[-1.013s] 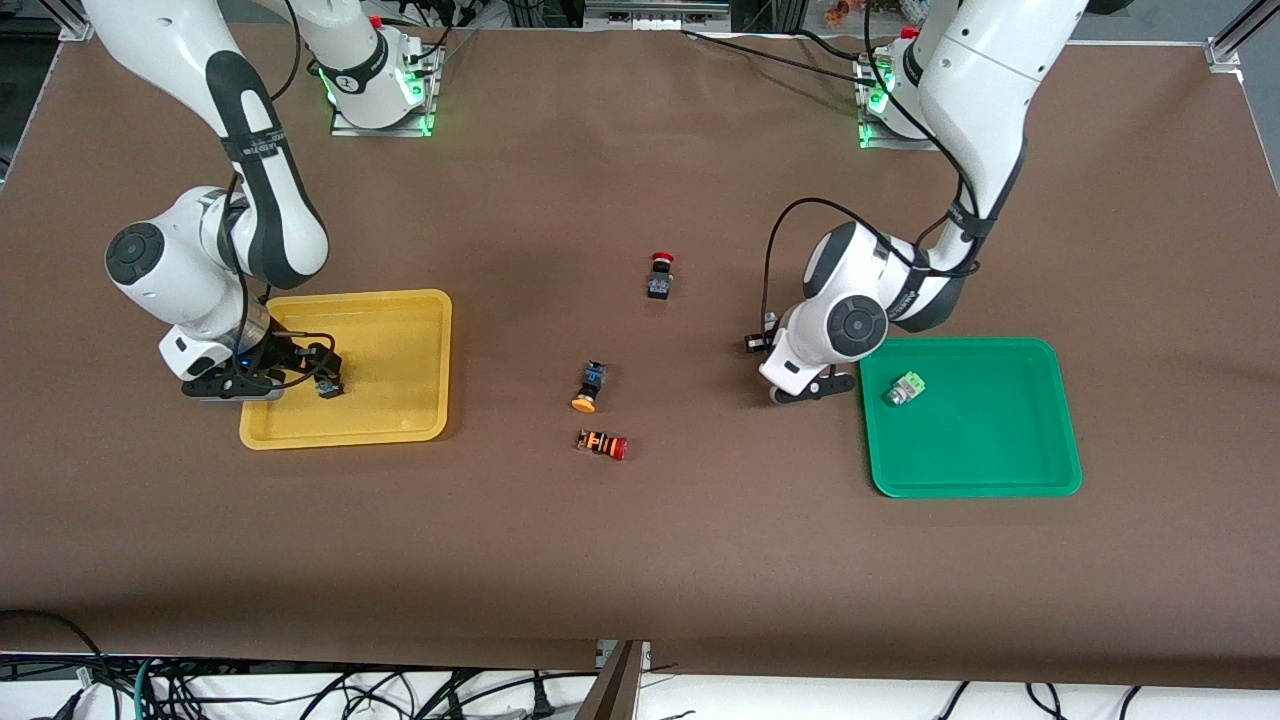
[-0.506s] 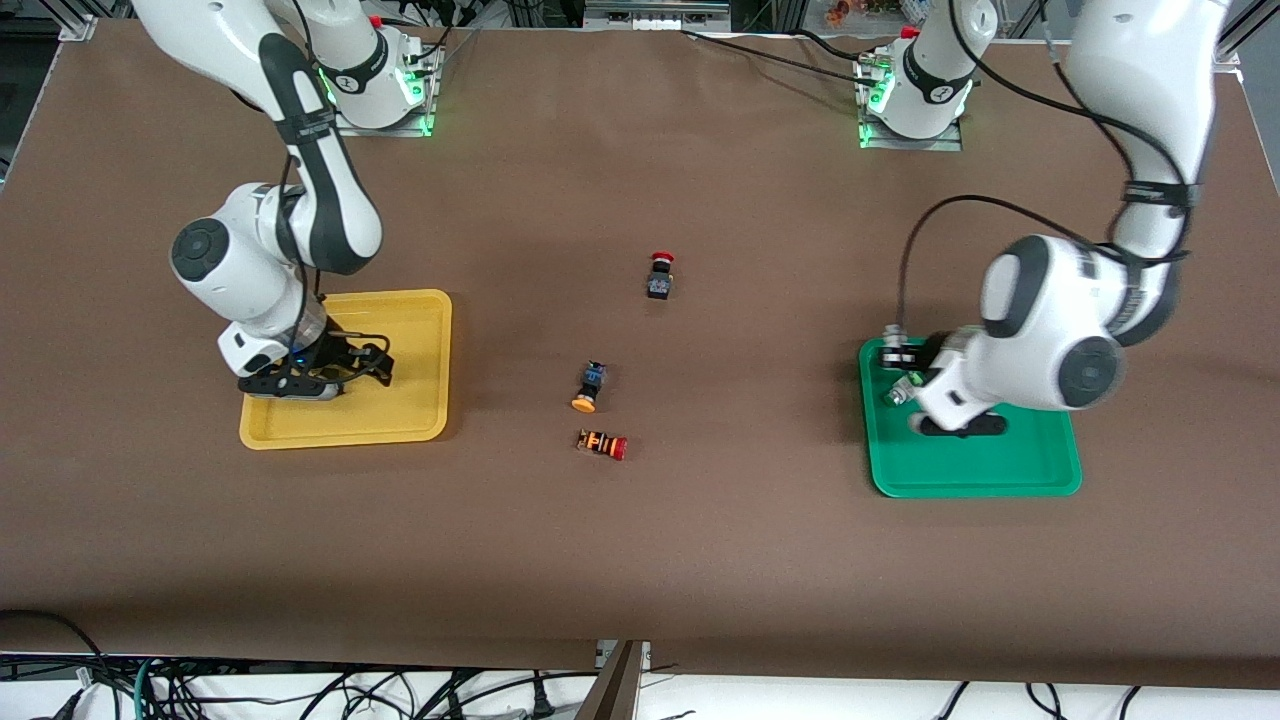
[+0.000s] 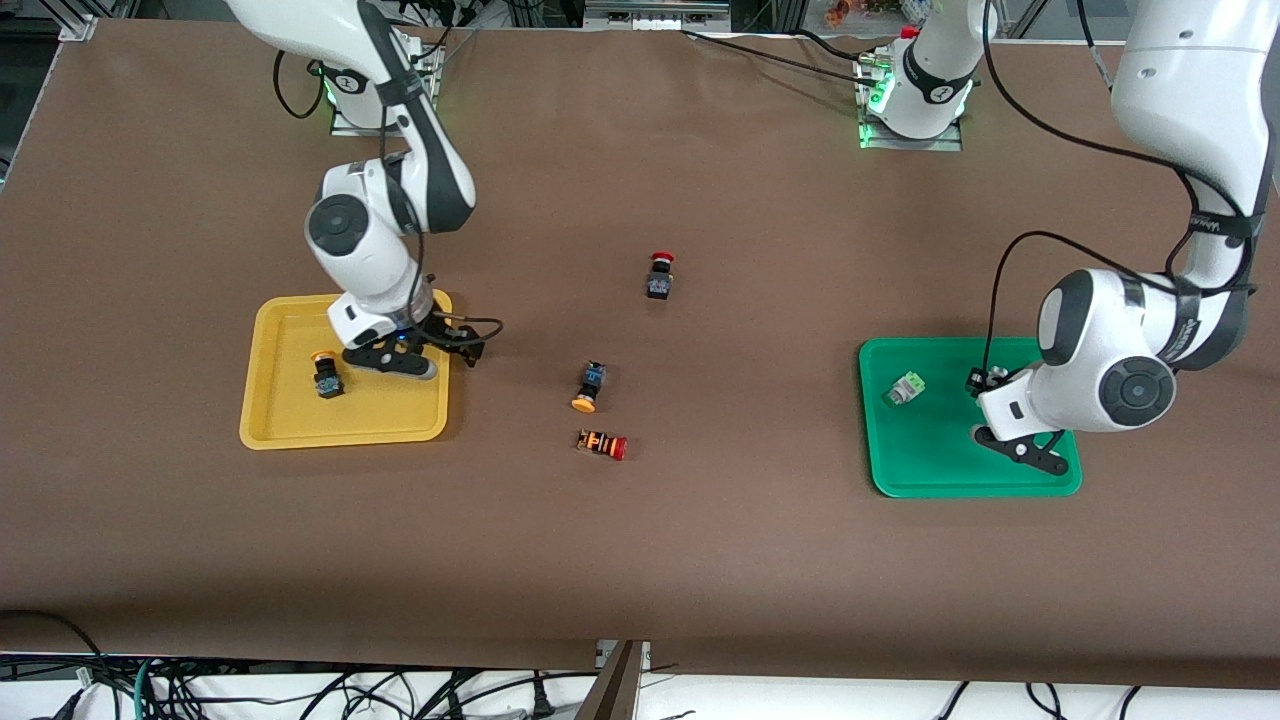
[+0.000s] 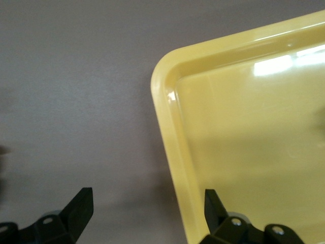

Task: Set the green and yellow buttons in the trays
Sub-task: 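Place the orange-label button in the green tray with the left gripper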

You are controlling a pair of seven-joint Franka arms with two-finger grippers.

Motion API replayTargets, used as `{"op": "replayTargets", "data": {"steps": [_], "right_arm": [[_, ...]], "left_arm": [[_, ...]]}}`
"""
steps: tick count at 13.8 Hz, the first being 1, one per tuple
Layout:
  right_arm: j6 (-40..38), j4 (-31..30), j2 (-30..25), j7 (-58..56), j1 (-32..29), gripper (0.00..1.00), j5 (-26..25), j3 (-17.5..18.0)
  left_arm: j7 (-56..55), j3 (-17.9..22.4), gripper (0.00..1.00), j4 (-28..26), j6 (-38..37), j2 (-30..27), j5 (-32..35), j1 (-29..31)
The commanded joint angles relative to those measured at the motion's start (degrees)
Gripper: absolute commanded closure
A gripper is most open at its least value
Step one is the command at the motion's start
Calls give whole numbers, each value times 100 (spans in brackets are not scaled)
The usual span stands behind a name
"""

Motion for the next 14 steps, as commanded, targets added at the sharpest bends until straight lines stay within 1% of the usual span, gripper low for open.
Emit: {"op": "replayTargets", "data": {"steps": [1, 2, 3, 4, 7, 8, 9, 11, 12, 14], "right_arm": [[-189, 409, 285, 979, 367, 3, -375, -66], [-320, 619, 399, 1234, 525, 3, -375, -66], [-504, 883, 540, 1498, 666, 3, -375, -66], [-663, 1198, 724, 1779, 789, 3, -375, -66], [-726, 2095, 1347, 2596, 1018, 3, -367, -31], [-726, 2333, 1576, 2825, 1080, 3, -332, -31], [-717, 2518, 1752, 2984, 1132, 3, -314, -31], [-674, 2721, 1981, 3178, 1159, 3, -270, -22], [-673, 2809, 2104, 3205, 1151, 4, -270, -22], [-673, 3072, 2315, 3275, 1116, 5, -270, -22]], "left_arm": [[583, -60, 88, 5, 418, 237, 228, 125], [566, -68, 74, -13, 454, 246, 228, 72], [574, -68, 49, -4, 454, 246, 228, 46], [583, -68, 1, 4, 454, 246, 228, 63], [514, -139, 0, 31, 314, 71, 149, 72], [287, -182, 0, 74, 96, -69, 140, 37], [-107, -278, 0, 84, -202, -271, 140, 28], [-995, -603, 0, 110, -695, -658, 140, 28], [-1338, -700, 0, 180, -897, -842, 140, 28], [-1840, -780, 0, 512, -1520, -1124, 131, 45]]}}
